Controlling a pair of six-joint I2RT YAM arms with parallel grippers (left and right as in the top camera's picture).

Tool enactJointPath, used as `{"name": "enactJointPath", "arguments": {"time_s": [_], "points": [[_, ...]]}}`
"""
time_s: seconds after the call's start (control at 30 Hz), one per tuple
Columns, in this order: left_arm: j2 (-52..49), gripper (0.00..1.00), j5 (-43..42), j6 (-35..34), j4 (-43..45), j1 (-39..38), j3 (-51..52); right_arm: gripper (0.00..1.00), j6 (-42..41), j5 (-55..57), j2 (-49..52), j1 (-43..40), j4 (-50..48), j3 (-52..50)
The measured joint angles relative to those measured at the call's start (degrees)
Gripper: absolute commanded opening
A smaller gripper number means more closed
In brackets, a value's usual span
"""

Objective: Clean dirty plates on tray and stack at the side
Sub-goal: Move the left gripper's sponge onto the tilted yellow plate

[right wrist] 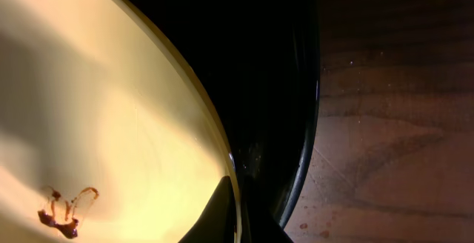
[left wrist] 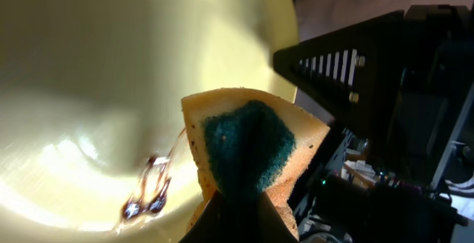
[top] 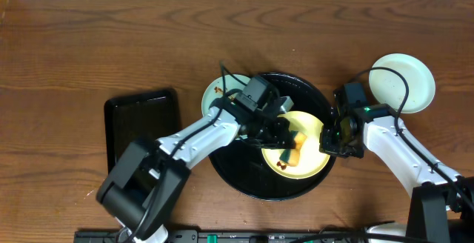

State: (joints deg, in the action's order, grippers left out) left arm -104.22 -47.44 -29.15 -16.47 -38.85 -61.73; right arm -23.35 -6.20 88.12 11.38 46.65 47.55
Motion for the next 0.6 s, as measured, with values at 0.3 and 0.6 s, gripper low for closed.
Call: {"name": "enactJointPath", "arguments": {"time_s": [0.3,0.6], "points": [[-5.7,0.07,-0.3,-3.7,8.7,-3.7,0.0,0.02,-0.1,-0.1,0.0,0.0,0.1,0.0],[-10.1,0.07,0.1,-5.5,8.9,-5.6,0.0,0.02,-0.1,0.2,0.0,0.0,1.3,-0.1]]}}
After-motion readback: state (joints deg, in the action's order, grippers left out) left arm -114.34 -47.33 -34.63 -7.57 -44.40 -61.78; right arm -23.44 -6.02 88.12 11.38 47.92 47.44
